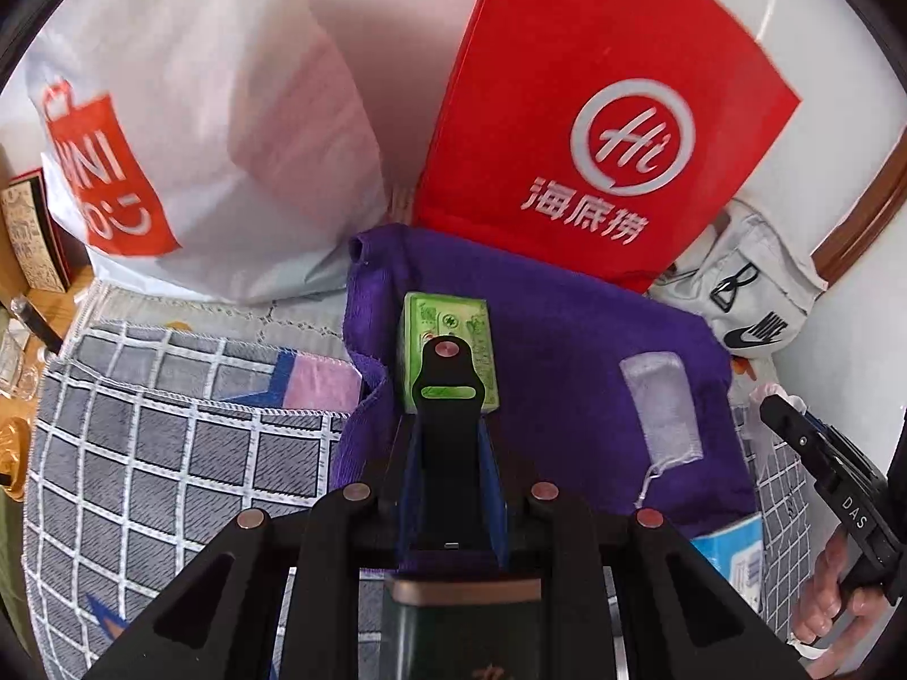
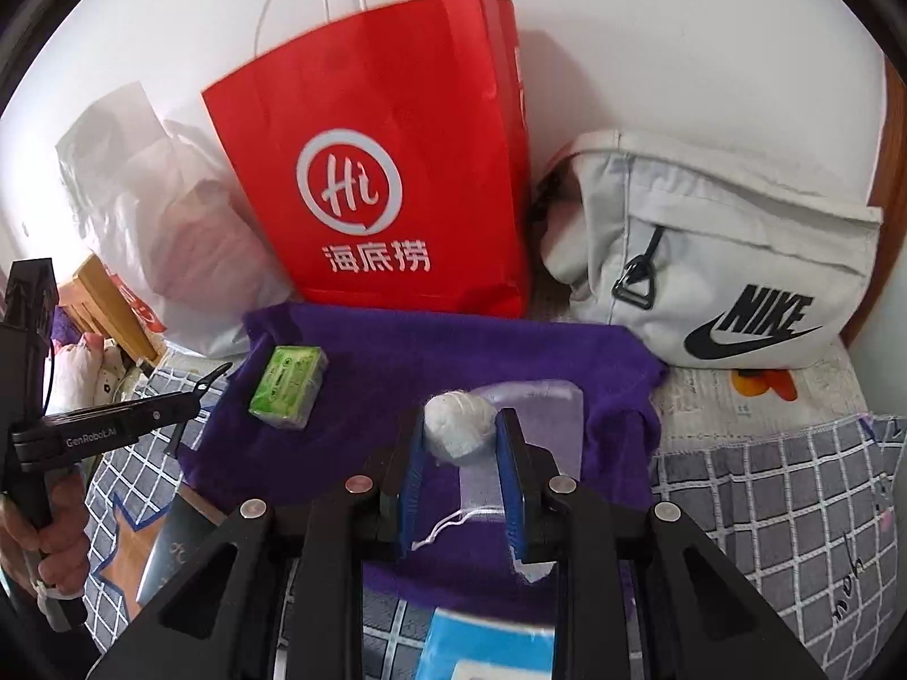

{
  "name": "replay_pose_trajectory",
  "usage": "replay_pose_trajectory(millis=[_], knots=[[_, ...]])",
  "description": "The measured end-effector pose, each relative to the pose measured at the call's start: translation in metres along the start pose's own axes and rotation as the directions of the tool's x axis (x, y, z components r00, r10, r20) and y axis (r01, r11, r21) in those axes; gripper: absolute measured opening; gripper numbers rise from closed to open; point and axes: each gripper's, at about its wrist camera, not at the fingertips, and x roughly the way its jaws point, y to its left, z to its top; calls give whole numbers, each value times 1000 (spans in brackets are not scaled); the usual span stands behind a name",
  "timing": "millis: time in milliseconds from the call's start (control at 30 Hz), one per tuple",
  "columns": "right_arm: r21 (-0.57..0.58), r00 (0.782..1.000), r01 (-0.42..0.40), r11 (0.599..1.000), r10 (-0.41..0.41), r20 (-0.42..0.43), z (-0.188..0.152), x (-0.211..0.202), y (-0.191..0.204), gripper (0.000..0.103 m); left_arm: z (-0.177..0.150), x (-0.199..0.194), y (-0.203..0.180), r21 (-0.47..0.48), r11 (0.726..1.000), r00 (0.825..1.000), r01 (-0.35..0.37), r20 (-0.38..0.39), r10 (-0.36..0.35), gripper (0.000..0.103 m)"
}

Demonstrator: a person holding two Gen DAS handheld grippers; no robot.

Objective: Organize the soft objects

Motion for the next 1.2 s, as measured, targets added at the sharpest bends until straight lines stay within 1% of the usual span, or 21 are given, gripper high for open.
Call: replay_pose_trajectory(millis=[100,233,333,433,533,667,833,900,967,1000,1033,1100,1133,1200], knots=[[5,1000,-7,1000,8,-23,-3,15,-6,25,0,11,2,-5,1000,1000,1,-8,-1,20],[18,999,-10,1000,11,-53,-5,33,-14,25,0,24,0,17,1000,1000,-12,-12,12,20],[15,997,-17,1000,18,-81,-7,43,-19,25,0,35,-3,26,999,999,-22,-41,23,20],[32,994,-23,999,26,-103,-9,51,-25,25,-1,39,-5,30,999,999,-24,-44,25,20],[29,994,-15,999,18,-110,-12,59,-28,25,-2,45,-6,49,998,998,-28,-60,31,20],[35,990,-19,999,23,-141,-14,68,-29,27,-3,52,-2,40,999,996,-23,-88,26,20],[5,984,-22,1000,22,-175,-16,70,-25,27,-5,57,-3,47,999,993,-22,-115,27,20],[-14,984,-32,999,29,-176,-17,68,-23,31,-6,57,-3,40,999,991,-7,-130,12,21],[-12,985,-51,999,49,-166,-16,62,-22,45,-6,54,-2,29,1000,991,10,-131,-6,27],[-9,985,-53,999,51,-163,-16,59,-21,45,-5,51,-3,29,999,992,13,-124,-9,29],[-10,988,-53,999,51,-148,-14,53,-19,45,-5,47,-2,32,999,993,6,-118,-2,31],[-22,991,-58,998,55,-118,-11,39,-15,52,-4,38,-3,35,999,995,-14,-98,18,36],[-33,993,-60,998,56,-105,-11,30,-11,59,-5,34,-3,30,999,995,-18,-93,21,38],[-53,996,-58,997,54,-69,-13,12,-3,62,-9,24,-5,24,1000,995,-20,-97,22,38]])
